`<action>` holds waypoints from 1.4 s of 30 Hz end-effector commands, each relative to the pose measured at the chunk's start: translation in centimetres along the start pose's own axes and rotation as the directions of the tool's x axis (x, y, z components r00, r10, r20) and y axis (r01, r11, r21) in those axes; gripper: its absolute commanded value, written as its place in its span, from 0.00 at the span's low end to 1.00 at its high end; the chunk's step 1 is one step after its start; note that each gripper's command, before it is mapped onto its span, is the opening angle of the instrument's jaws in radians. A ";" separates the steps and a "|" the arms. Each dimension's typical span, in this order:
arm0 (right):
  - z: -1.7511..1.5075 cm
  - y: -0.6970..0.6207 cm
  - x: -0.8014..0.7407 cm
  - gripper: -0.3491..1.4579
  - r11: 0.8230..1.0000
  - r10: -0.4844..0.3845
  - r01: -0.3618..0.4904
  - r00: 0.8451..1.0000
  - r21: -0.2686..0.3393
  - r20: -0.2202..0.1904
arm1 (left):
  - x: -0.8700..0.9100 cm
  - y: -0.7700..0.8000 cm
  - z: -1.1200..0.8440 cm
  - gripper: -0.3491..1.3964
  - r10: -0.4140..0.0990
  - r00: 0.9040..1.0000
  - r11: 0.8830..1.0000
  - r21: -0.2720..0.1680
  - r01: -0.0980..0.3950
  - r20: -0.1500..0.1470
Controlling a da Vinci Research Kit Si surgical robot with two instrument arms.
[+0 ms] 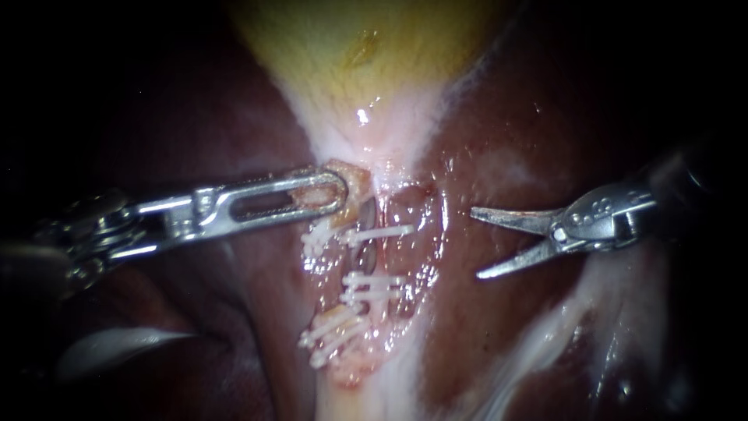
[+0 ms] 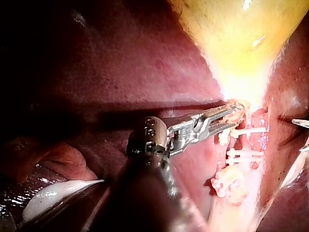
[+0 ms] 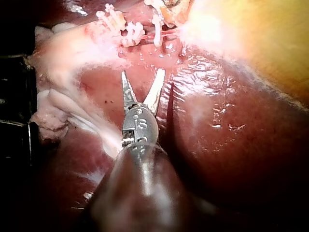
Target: Go to the cutting position right tube
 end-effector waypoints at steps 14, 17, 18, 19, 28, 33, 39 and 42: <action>0.04 0.00 0.04 0.99 1.000 0.014 -0.014 1.000 0.008 -0.005 | -0.45 -0.33 -0.53 0.00 -0.031 0.999 0.999 0.030 0.030 0.028; 0.04 -0.02 0.06 0.99 0.999 0.049 -0.049 0.999 0.013 -0.008 | -0.52 -0.45 -0.62 0.00 -0.027 0.999 0.999 0.041 0.025 0.038; 0.04 -0.03 0.06 0.99 0.998 0.060 -0.060 0.998 0.013 -0.009 | -0.54 -0.47 -0.64 0.00 -0.029 0.999 0.999 0.042 0.027 0.039; 0.04 -0.03 0.07 0.99 0.998 0.066 -0.066 0.998 0.013 -0.009 | -0.55 -0.50 -0.66 0.00 -0.024 0.999 0.999 0.045 0.022 0.044; 0.10 -0.09 0.14 0.99 0.986 0.166 -0.166 0.986 0.031 -0.018 | -0.49 -0.55 -0.62 0.00 -0.024 0.998 0.999 0.040 0.021 0.053; 0.19 -0.20 0.21 0.98 0.946 0.308 -0.307 0.951 0.101 0.008 | -0.46 -0.57 -0.61 0.00 -0.023 0.998 0.999 0.043 0.021 0.051; 0.34 -0.27 0.24 0.98 0.875 0.448 -0.456 0.890 0.160 0.087 | -0.44 -0.59 -0.60 0.00 -0.022 0.999 0.999 0.049 0.020 0.047; 0.41 -0.27 0.23 0.97 0.842 0.492 -0.507 0.862 0.183 0.121 | -0.43 -0.62 -0.60 0.00 -0.022 0.999 0.999 0.050 0.020 0.046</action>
